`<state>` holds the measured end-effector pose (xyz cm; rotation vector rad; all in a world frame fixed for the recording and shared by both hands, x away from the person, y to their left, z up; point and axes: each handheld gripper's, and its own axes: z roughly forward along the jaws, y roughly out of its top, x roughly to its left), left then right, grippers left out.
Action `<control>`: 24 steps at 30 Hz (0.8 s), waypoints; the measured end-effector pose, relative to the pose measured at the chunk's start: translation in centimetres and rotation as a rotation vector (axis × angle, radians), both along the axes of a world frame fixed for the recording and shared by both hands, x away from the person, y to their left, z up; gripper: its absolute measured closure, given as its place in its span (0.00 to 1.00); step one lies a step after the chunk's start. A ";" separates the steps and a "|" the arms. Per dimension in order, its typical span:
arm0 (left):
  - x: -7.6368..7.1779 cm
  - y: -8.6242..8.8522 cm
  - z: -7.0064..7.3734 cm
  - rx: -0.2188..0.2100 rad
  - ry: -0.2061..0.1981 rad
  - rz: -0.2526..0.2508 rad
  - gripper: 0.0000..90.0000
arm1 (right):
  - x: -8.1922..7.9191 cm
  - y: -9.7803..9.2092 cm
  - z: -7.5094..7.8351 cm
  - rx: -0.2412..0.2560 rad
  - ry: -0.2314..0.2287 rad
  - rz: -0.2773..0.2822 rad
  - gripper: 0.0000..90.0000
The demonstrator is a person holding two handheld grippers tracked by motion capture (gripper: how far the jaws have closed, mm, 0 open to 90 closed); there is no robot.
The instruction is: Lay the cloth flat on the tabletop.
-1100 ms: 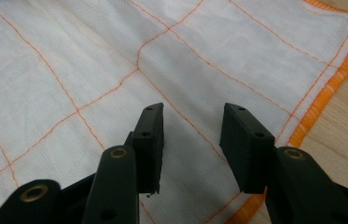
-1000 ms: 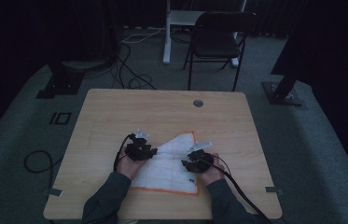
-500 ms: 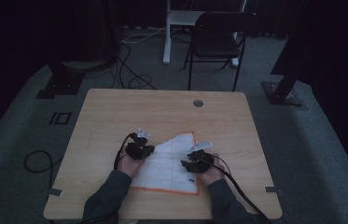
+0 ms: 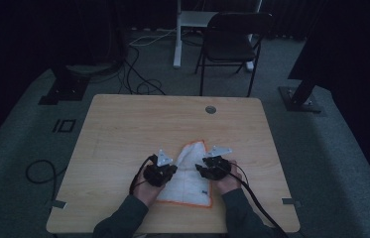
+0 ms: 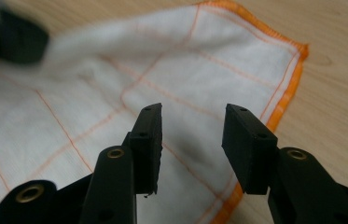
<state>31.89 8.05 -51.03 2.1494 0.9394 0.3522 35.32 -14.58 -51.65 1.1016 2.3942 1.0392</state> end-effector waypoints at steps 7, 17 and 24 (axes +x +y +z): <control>-1.6 -1.2 -1.3 0.027 0.019 -0.053 0.97 | 0.0 1.2 1.0 0.041 -0.043 0.014 0.64; -2.2 -1.2 -1.5 0.002 0.052 -0.101 0.91 | -0.1 2.9 -0.5 -0.017 -0.010 0.040 0.64; -2.3 0.1 0.7 -0.071 0.007 -0.082 0.88 | -0.5 2.7 -1.1 -0.028 0.006 0.054 0.64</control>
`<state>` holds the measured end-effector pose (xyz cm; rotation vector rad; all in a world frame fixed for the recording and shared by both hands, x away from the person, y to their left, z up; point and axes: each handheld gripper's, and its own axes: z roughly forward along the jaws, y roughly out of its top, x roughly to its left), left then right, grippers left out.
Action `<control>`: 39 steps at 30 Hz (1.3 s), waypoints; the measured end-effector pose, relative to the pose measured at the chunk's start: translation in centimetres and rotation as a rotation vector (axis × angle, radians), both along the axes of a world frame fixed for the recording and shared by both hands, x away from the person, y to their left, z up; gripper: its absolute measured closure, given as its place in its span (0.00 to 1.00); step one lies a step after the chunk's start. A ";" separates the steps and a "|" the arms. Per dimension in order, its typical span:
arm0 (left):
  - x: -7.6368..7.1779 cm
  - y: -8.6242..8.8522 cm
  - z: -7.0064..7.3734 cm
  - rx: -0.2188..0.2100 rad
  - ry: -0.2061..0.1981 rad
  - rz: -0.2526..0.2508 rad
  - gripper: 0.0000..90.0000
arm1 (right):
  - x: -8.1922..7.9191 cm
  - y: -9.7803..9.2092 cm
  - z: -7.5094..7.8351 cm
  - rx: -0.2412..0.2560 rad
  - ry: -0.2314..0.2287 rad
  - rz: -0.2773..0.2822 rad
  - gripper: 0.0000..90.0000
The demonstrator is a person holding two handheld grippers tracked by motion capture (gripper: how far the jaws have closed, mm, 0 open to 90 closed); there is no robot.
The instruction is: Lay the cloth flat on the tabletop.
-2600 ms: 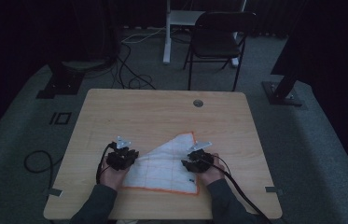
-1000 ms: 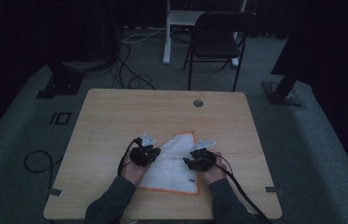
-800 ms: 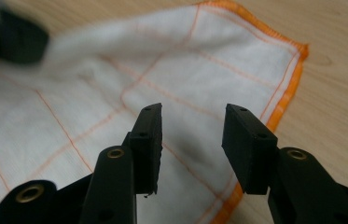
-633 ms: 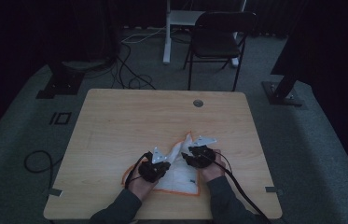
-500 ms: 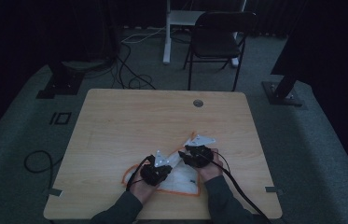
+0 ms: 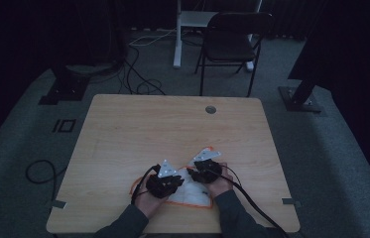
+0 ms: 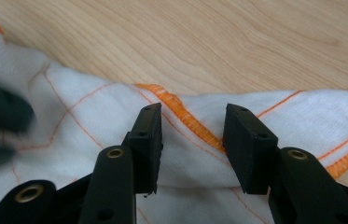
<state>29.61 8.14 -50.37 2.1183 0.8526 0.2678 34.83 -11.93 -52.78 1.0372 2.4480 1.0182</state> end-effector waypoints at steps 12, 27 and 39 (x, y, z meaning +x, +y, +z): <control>2.2 2.8 2.4 -0.015 -0.024 0.114 0.86 | -0.9 -0.5 0.2 -0.019 0.013 0.057 0.91; 0.2 3.0 -1.3 0.047 0.081 0.090 0.83 | -1.6 -3.7 1.8 0.023 -0.036 -0.002 0.95; -0.2 2.8 -1.6 0.057 0.099 0.062 0.86 | -2.4 -4.9 2.0 0.002 -0.006 0.030 0.79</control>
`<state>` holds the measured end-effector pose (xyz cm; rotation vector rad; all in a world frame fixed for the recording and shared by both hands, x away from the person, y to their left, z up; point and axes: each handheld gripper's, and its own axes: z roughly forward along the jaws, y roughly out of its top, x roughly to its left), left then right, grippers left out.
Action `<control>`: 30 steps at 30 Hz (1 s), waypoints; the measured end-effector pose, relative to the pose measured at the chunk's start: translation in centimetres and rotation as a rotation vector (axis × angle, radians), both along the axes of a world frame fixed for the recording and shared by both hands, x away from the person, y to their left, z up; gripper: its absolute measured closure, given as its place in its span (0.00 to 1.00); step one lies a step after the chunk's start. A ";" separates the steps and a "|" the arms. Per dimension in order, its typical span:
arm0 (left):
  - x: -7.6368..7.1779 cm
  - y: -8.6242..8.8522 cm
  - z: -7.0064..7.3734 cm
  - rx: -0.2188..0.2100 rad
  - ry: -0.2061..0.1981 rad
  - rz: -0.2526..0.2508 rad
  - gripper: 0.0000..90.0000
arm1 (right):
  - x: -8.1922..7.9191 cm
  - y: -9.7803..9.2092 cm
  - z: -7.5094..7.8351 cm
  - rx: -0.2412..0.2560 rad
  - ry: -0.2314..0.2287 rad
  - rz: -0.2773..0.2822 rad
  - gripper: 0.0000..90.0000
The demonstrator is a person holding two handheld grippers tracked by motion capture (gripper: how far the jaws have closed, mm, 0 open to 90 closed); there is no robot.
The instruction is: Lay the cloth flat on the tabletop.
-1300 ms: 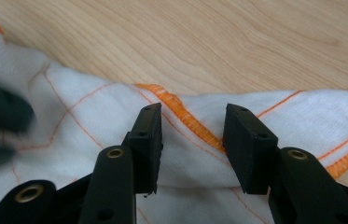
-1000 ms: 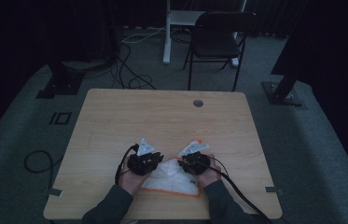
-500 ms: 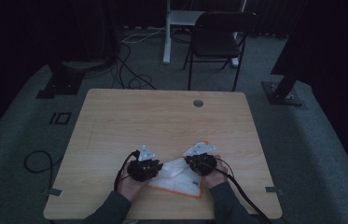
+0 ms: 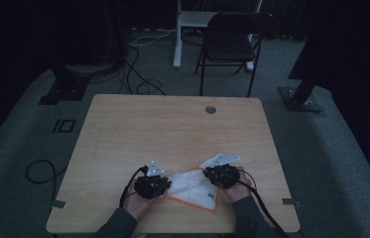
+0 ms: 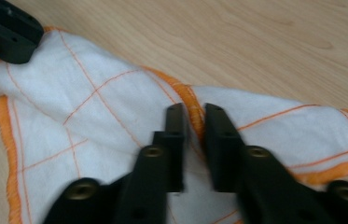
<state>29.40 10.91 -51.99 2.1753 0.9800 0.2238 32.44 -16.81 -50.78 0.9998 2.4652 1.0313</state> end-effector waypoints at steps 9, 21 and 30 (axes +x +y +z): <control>-0.7 -0.5 0.0 0.015 -0.024 -0.034 1.00 | 1.3 1.5 0.6 0.070 -0.008 0.014 0.68; -1.1 -0.1 0.2 -0.017 -0.024 -0.045 0.94 | 2.2 3.8 -0.7 0.075 0.091 0.089 0.91; 0.7 1.0 1.3 -0.034 -0.047 0.041 0.78 | 0.8 2.8 0.6 0.067 0.046 0.102 1.00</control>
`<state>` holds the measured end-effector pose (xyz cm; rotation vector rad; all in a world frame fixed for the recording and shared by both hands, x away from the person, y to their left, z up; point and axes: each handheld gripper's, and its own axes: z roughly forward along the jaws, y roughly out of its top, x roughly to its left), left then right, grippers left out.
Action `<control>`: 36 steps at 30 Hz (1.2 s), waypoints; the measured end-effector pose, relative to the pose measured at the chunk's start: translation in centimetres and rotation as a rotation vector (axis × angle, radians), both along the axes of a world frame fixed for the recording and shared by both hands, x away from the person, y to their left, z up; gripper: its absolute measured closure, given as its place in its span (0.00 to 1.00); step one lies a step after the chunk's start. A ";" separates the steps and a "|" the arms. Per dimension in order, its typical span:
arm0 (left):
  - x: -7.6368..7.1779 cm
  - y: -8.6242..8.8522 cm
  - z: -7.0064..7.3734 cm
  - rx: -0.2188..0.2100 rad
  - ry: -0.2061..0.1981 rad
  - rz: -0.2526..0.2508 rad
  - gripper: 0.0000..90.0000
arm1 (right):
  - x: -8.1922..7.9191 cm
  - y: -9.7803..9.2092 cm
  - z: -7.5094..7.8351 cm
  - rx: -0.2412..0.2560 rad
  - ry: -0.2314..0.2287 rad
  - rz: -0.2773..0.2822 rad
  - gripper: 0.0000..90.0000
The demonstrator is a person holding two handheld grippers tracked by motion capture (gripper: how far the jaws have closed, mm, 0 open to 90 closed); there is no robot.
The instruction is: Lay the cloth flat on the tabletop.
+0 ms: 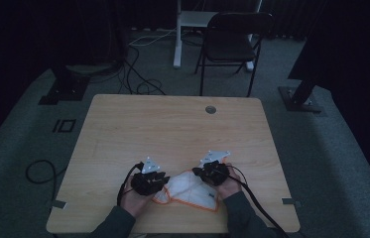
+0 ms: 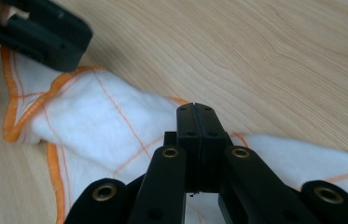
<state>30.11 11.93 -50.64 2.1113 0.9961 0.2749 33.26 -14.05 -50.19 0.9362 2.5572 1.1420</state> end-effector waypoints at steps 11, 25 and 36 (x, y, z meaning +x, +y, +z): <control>0.9 -0.3 -1.9 0.000 0.117 0.018 0.66 | 1.9 0.2 -1.1 0.051 0.066 -0.017 0.64; -0.6 -1.0 -0.5 0.011 -0.018 -0.021 0.96 | 3.1 1.0 -1.1 0.081 0.141 0.047 0.96; 0.0 -1.4 -1.3 0.010 0.048 -0.068 0.87 | 3.4 0.9 -0.9 -0.032 0.033 -0.033 0.96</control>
